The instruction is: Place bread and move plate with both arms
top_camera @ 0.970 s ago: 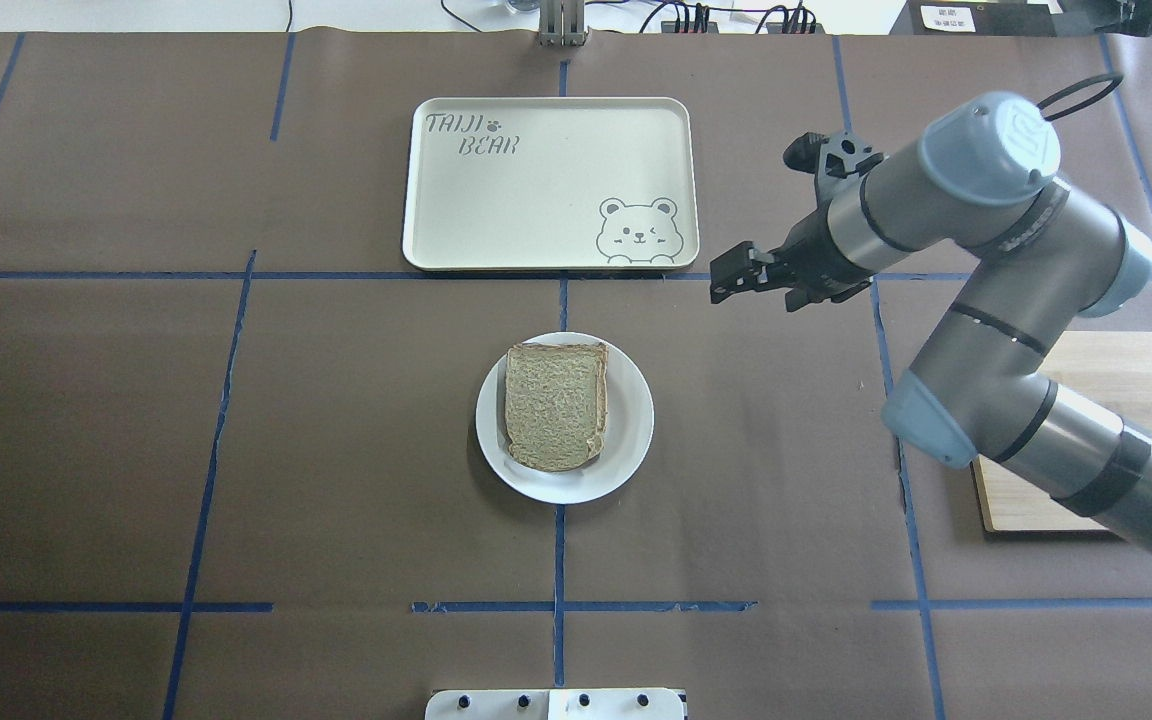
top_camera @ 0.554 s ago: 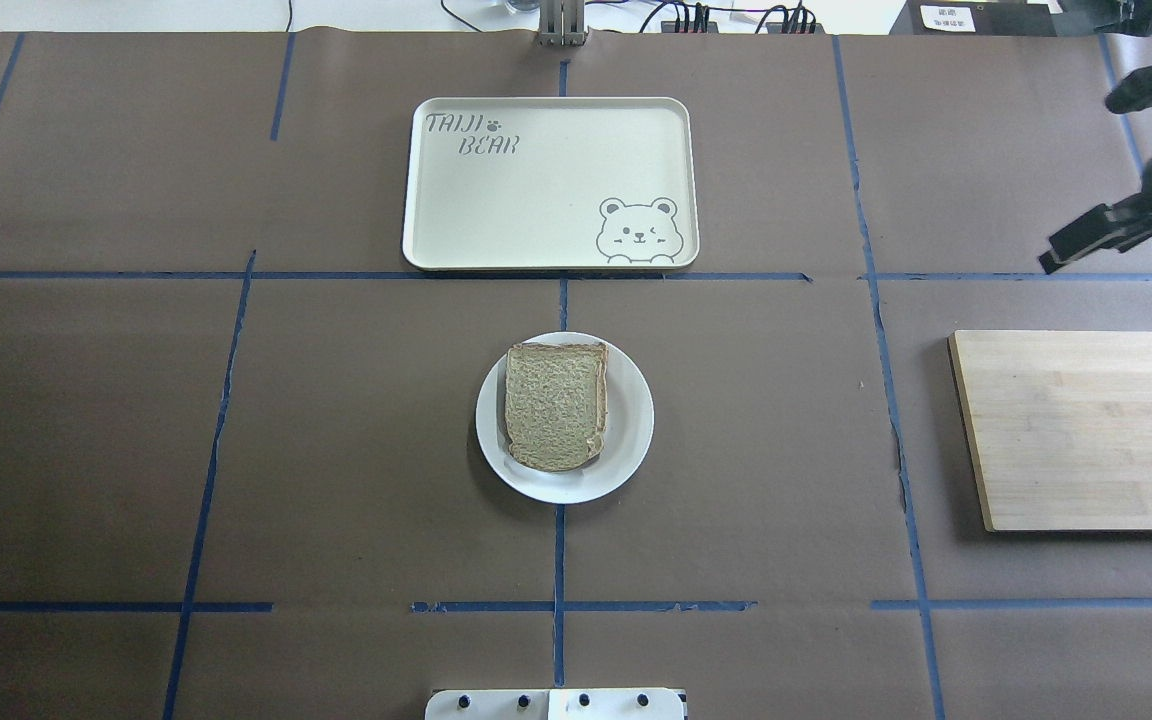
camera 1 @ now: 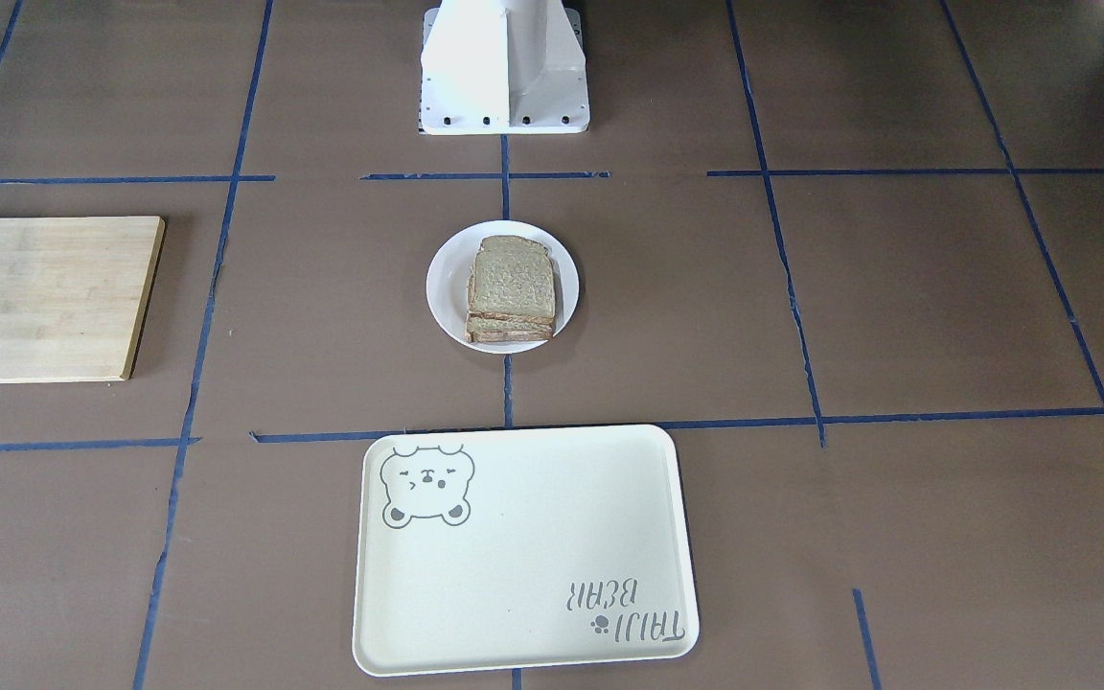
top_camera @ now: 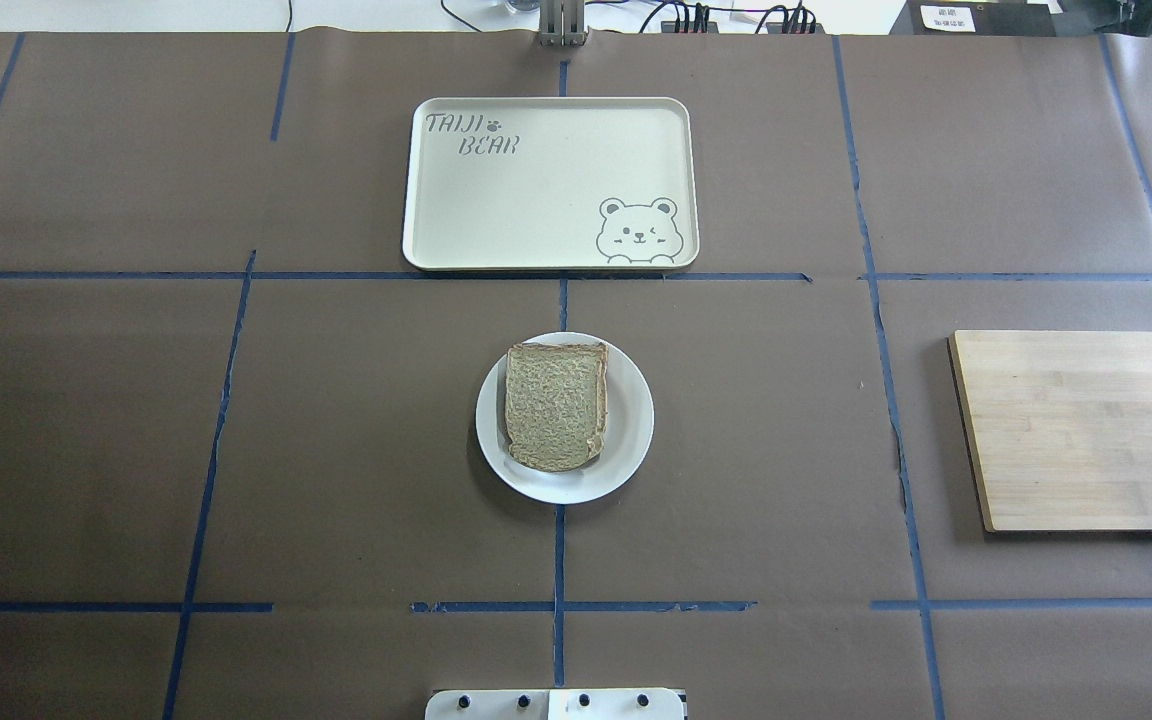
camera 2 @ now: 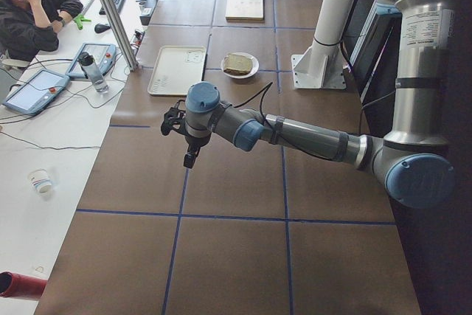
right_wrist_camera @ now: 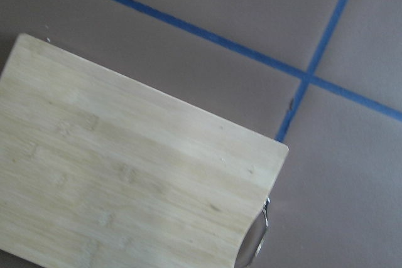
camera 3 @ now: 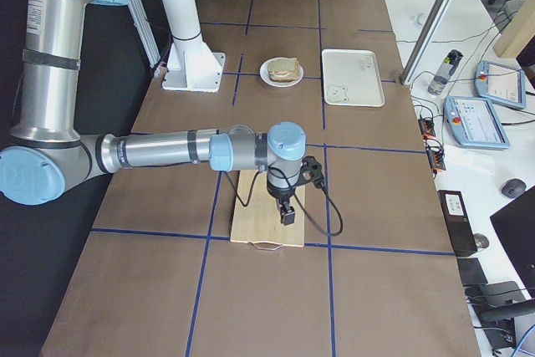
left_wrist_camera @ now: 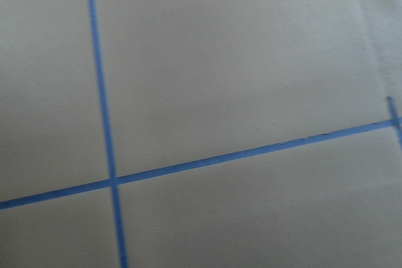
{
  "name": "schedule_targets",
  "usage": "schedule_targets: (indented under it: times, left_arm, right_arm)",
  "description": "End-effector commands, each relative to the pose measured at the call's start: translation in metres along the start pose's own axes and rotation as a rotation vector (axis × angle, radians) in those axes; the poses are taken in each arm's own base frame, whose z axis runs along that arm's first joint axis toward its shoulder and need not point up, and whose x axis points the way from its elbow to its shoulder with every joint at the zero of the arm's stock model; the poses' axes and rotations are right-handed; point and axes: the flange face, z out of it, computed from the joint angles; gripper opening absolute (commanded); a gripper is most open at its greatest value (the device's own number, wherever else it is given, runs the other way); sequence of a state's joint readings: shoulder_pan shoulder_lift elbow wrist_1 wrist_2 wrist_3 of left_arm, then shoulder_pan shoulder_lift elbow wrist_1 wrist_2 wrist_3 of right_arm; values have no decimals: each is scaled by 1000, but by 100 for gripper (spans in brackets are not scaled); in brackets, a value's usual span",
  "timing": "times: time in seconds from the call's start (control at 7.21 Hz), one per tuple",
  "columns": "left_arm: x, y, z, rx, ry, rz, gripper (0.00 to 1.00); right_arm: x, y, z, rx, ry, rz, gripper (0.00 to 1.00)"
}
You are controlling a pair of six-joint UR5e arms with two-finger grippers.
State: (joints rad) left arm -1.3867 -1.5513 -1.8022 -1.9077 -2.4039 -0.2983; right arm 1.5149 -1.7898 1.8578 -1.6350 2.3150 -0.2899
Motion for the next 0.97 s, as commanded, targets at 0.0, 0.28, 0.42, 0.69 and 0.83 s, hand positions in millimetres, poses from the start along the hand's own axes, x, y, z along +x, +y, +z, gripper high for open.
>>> schedule_targets:
  times: [0.0, 0.28, 0.42, 0.69, 0.83]
  left_arm:
    - [73, 8, 35, -14, 184, -72, 100]
    - [169, 19, 81, -12, 330, -143, 100]
    - [216, 19, 99, -12, 377, -159, 100]
    - [306, 38, 141, 19, 446, -217, 100]
    - [337, 52, 155, 51, 480, -251, 100]
  right_arm:
    - [19, 44, 12, -33, -1, 75, 100]
    - [22, 40, 14, -33, -5, 81, 100]
    - [23, 40, 15, -34, -5, 82, 100]
    - [22, 40, 15, -34, -6, 82, 100]
    - [22, 40, 15, -34, -6, 82, 100]
